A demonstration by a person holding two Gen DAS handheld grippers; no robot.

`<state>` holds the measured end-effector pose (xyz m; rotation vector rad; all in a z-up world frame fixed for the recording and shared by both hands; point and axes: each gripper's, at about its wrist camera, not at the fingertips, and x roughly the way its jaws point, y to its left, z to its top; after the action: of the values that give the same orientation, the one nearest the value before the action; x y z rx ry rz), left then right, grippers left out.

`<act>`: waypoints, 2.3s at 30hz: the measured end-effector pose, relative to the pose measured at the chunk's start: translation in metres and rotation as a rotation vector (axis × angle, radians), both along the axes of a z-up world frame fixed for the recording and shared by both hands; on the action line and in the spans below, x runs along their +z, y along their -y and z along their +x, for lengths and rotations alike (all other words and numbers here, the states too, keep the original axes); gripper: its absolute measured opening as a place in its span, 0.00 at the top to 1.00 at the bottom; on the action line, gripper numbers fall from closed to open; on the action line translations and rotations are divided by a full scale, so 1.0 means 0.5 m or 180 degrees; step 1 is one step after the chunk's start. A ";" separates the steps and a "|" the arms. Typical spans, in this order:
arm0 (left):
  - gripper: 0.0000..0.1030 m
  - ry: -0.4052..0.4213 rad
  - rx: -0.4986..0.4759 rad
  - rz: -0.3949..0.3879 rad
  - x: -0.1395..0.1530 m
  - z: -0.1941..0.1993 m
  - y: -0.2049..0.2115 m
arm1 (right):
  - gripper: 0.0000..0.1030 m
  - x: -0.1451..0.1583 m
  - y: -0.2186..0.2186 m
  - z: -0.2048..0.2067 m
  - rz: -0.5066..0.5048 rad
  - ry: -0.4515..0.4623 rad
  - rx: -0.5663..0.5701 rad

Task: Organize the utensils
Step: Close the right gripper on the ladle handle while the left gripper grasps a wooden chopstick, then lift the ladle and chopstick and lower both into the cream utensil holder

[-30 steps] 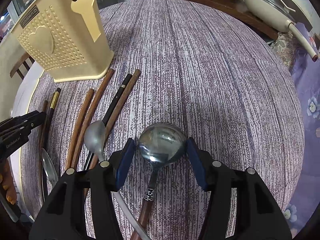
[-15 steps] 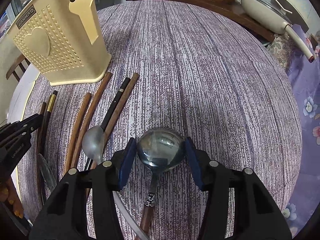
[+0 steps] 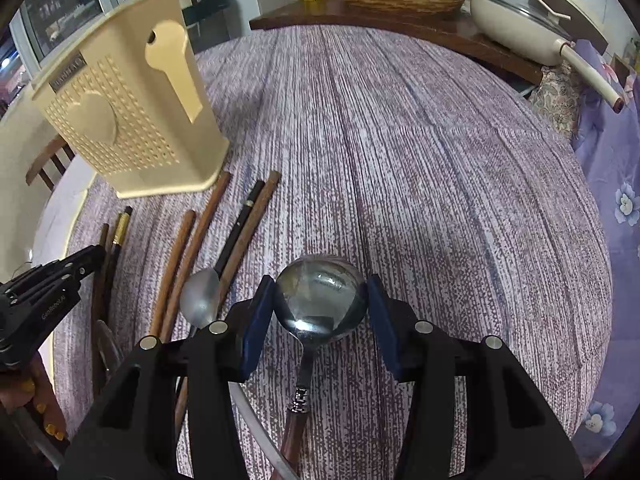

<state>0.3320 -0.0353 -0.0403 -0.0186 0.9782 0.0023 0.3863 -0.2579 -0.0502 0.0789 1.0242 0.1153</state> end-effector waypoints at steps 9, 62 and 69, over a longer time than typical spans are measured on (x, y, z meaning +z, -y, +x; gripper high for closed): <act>0.92 0.0524 -0.0065 -0.0057 0.097 -0.037 -0.014 | 0.54 0.098 0.010 -0.049 -0.0108 0.0603 0.0136; 0.92 0.2131 -0.0067 -0.0600 0.566 -0.079 -0.092 | 0.54 0.532 -0.101 -0.044 0.0105 0.1825 0.0508; 0.92 0.2510 0.0155 -0.0440 0.555 -0.025 -0.059 | 0.54 0.547 -0.163 0.033 -0.0146 0.1990 0.0360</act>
<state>0.3196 -0.0058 0.2374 -0.1588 0.1878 -0.0263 0.4031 -0.1764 0.2232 -0.0564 0.4057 0.2044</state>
